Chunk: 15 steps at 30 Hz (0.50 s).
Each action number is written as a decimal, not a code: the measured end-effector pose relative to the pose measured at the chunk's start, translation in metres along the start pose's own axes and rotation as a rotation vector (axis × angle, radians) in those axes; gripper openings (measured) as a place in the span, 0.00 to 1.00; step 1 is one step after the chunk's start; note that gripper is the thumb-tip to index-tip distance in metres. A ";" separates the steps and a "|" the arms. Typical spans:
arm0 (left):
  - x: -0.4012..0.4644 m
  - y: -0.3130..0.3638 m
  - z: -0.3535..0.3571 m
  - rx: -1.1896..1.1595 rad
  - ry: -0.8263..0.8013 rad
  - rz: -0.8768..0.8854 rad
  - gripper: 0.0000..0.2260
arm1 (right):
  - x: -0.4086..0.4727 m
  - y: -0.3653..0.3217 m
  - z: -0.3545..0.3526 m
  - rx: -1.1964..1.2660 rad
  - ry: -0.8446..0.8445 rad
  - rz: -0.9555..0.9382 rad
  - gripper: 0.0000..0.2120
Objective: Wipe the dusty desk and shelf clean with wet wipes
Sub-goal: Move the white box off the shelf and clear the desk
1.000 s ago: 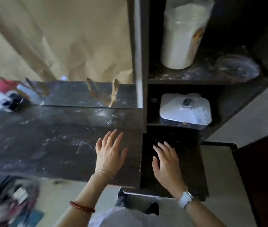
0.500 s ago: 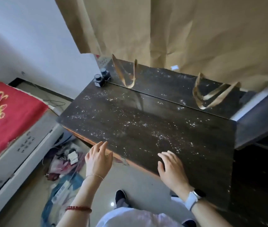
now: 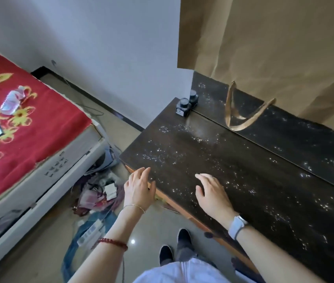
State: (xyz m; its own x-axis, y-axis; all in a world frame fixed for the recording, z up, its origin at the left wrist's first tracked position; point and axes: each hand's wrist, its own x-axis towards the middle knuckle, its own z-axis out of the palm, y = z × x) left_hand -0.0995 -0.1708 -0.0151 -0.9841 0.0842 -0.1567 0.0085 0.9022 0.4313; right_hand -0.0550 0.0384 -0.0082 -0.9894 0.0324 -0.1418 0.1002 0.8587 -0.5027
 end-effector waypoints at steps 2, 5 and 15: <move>0.026 -0.002 -0.002 0.014 -0.028 -0.016 0.21 | 0.039 -0.006 -0.006 -0.006 0.020 -0.018 0.20; 0.072 -0.006 -0.007 0.041 -0.032 -0.033 0.23 | 0.108 -0.013 -0.014 -0.012 0.045 -0.014 0.22; 0.167 -0.026 0.028 0.219 -0.293 -0.120 0.29 | 0.292 -0.019 -0.012 -0.310 0.050 -0.044 0.28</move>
State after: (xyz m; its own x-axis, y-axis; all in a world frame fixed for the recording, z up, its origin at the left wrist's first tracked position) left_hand -0.2590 -0.1688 -0.0773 -0.8882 0.0607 -0.4555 -0.0351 0.9794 0.1990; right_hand -0.3476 0.0376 -0.0302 -0.9968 0.0105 -0.0795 0.0280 0.9746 -0.2220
